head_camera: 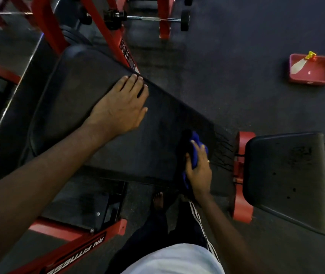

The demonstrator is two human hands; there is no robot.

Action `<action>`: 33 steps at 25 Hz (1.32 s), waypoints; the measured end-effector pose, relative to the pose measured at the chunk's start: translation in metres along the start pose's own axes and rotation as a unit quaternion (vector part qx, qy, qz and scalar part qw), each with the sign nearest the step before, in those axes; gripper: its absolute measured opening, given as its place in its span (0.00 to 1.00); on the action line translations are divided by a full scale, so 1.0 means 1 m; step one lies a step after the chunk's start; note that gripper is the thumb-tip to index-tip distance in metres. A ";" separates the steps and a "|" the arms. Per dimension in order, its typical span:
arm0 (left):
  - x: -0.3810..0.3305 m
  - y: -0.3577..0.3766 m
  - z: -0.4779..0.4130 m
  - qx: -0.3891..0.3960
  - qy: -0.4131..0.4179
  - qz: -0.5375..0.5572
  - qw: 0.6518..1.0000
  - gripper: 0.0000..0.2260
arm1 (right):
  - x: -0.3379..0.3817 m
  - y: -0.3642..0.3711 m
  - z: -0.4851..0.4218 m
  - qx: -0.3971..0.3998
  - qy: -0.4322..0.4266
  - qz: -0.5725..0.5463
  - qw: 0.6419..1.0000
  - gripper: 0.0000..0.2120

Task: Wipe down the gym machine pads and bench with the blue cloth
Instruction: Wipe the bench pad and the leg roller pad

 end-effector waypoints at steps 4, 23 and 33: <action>0.002 0.001 0.001 0.012 -0.005 0.002 1.000 0.27 | -0.053 -0.022 -0.043 -0.099 0.215 -0.011 0.972 0.23; -0.056 0.023 -0.029 0.028 0.037 0.014 0.999 0.28 | 0.099 0.033 -0.161 0.066 0.054 -0.019 0.996 0.19; -0.055 0.021 -0.031 0.039 0.037 0.019 0.998 0.27 | -0.005 0.000 -0.176 0.064 0.142 0.033 0.987 0.20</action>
Point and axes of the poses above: each hand's wrist, its own z-axis away from the middle knuckle, its own y-axis out of the palm, x = y × z, the point moved 10 cm from there along -z, towards the middle knuckle, and after that the axes turned 9 degrees about -z, right-handed, at the moved point
